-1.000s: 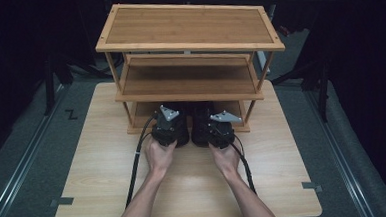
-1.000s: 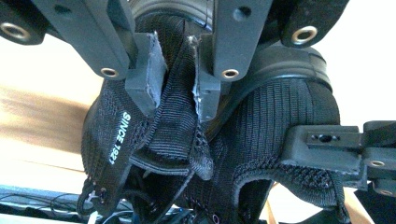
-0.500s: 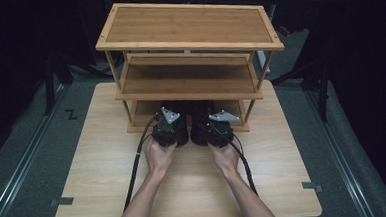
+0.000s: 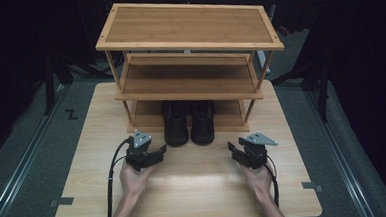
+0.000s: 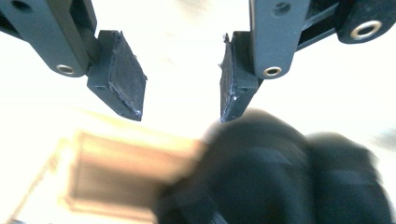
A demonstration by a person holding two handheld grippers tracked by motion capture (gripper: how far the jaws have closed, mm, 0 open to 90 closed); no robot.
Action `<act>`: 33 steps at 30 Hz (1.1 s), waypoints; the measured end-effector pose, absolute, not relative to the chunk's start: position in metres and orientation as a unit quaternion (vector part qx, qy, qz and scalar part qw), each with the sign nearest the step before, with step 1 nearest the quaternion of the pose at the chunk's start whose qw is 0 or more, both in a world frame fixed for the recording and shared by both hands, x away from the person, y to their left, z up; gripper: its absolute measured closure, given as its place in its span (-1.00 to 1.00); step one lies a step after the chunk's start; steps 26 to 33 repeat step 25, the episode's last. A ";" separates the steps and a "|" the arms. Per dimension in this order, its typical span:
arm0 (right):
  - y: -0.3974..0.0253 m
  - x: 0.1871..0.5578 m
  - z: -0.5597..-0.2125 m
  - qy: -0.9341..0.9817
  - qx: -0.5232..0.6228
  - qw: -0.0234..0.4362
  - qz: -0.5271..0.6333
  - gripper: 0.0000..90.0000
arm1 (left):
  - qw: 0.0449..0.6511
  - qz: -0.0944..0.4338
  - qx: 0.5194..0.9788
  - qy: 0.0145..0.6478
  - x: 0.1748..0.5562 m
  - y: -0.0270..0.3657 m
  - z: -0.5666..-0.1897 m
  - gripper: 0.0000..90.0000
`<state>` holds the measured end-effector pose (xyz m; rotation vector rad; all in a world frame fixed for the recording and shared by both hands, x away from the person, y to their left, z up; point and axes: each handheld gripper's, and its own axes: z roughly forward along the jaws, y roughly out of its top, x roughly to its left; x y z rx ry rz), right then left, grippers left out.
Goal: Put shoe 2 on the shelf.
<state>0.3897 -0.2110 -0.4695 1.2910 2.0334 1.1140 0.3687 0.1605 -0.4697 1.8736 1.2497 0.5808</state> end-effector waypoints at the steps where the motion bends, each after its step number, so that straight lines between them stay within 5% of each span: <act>1: -0.219 0.388 -0.475 0.743 0.480 0.244 0.398 0.14 | 0.385 0.232 0.741 0.499 0.366 0.166 -0.475 -0.19; 14: -0.280 0.383 -0.506 0.744 0.531 0.240 0.326 -0.05 | 0.332 0.245 0.727 0.548 0.345 0.210 -0.512 -0.29; 33: -0.280 0.383 -0.506 0.746 0.529 0.244 0.322 -0.09 | 0.332 0.245 0.726 0.549 0.345 0.210 -0.513 -0.30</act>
